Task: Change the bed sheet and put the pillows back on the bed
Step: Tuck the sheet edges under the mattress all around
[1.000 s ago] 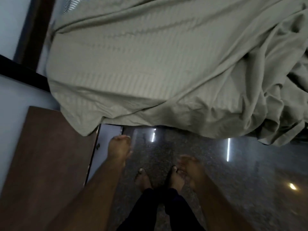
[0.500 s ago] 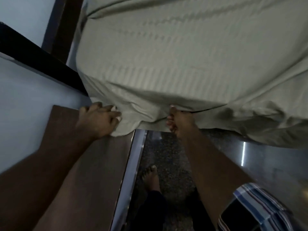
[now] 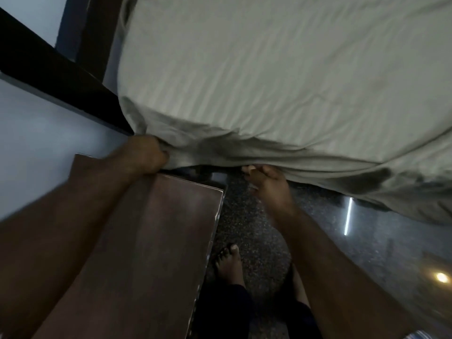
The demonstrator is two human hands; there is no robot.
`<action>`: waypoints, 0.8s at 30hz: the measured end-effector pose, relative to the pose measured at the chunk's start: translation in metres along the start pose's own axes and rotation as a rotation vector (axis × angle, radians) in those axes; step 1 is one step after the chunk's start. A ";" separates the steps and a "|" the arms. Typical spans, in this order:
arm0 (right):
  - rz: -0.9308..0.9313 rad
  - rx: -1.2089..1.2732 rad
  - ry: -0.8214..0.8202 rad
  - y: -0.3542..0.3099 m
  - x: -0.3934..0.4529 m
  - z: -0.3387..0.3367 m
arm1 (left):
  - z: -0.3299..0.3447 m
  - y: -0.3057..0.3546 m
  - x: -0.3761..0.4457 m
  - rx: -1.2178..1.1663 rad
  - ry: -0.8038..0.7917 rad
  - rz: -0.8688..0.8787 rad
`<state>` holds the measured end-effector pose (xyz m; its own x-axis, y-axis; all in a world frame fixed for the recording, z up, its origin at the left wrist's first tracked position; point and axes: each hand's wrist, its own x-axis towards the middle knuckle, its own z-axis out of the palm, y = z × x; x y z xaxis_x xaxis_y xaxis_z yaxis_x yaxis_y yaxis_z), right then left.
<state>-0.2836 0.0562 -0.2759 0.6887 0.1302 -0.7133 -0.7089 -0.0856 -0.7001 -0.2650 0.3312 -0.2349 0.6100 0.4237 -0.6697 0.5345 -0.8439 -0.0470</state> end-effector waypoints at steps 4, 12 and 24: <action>0.101 0.004 -0.161 -0.008 0.010 0.035 | 0.014 0.010 -0.008 -0.245 0.152 0.046; -0.120 -0.292 -0.005 0.006 0.022 0.013 | 0.039 0.007 -0.014 0.140 -0.072 0.161; 0.004 -0.226 -0.131 0.027 0.018 -0.001 | 0.042 0.011 -0.020 0.149 -0.139 0.004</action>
<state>-0.2903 0.0557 -0.3083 0.6499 0.2554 -0.7158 -0.6492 -0.3030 -0.6976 -0.2957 0.2992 -0.2531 0.5192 0.3797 -0.7657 0.4336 -0.8891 -0.1468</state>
